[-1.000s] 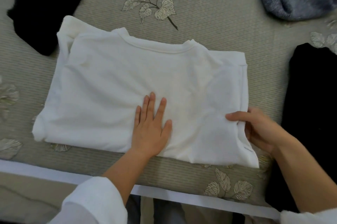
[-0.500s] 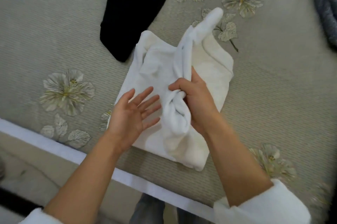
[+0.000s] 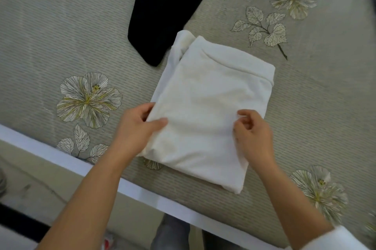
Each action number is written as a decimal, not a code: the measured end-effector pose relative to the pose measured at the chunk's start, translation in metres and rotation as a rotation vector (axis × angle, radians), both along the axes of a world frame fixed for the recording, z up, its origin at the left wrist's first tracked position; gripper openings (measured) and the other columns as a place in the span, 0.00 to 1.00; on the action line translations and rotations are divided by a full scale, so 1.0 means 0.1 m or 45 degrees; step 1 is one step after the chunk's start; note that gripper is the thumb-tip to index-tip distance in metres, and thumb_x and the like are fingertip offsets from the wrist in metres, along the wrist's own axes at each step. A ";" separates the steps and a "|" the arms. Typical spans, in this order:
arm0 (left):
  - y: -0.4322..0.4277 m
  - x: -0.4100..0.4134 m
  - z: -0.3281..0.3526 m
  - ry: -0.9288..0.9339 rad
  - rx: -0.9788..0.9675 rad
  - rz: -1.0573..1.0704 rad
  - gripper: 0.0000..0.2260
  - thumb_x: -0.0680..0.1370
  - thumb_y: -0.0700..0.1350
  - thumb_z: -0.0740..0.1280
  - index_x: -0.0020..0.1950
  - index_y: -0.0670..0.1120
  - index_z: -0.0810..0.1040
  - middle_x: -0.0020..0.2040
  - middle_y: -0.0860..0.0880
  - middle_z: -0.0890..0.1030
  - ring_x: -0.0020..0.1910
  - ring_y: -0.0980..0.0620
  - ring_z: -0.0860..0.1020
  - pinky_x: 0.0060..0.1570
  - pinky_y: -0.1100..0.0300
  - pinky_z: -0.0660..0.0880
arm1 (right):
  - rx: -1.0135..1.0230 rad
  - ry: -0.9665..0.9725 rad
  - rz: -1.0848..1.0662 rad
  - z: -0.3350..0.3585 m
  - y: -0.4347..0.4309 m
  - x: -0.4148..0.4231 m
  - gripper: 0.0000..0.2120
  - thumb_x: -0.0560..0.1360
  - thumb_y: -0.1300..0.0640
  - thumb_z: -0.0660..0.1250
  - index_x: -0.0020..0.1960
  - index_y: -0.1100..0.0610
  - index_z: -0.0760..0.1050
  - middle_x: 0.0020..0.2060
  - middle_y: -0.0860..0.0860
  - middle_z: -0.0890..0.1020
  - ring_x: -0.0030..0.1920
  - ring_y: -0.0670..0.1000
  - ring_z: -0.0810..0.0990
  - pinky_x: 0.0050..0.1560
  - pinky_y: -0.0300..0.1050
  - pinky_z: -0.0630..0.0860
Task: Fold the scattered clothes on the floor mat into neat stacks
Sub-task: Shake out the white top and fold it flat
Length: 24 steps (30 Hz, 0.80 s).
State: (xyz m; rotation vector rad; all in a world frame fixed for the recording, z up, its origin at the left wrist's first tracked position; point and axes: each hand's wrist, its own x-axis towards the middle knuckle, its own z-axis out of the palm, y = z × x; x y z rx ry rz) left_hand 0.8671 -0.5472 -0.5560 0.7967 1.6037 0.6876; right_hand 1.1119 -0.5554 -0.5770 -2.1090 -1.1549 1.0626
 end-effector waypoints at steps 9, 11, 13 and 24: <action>-0.08 -0.16 -0.26 0.356 -0.293 0.016 0.17 0.70 0.46 0.71 0.56 0.51 0.72 0.47 0.57 0.78 0.46 0.54 0.78 0.38 0.57 0.72 | -0.290 0.218 -0.361 -0.17 0.07 0.41 0.22 0.72 0.53 0.71 0.63 0.56 0.69 0.46 0.47 0.79 0.47 0.50 0.81 0.48 0.49 0.78; -0.02 -0.15 -0.21 0.314 -0.384 -0.078 0.19 0.65 0.49 0.70 0.55 0.50 0.74 0.46 0.55 0.80 0.45 0.54 0.78 0.36 0.58 0.72 | -0.291 0.294 -0.337 -0.21 0.13 0.42 0.13 0.71 0.57 0.70 0.54 0.58 0.75 0.42 0.48 0.82 0.41 0.49 0.81 0.39 0.44 0.76; 0.05 -0.13 -0.15 0.343 -0.374 -0.173 0.15 0.63 0.47 0.68 0.48 0.48 0.77 0.44 0.51 0.81 0.41 0.51 0.79 0.36 0.58 0.72 | -0.310 0.282 -0.297 -0.22 0.18 0.44 0.06 0.67 0.59 0.69 0.42 0.61 0.77 0.35 0.51 0.80 0.35 0.52 0.77 0.35 0.42 0.72; 0.90 0.64 0.25 0.987 0.147 -0.806 0.13 0.66 0.44 0.64 0.46 0.56 0.82 0.42 0.51 0.82 0.43 0.46 0.76 0.42 0.55 0.74 | -1.142 0.629 -0.280 0.21 -0.77 0.74 0.08 0.70 0.60 0.69 0.46 0.65 0.75 0.35 0.61 0.84 0.31 0.57 0.83 0.28 0.44 0.78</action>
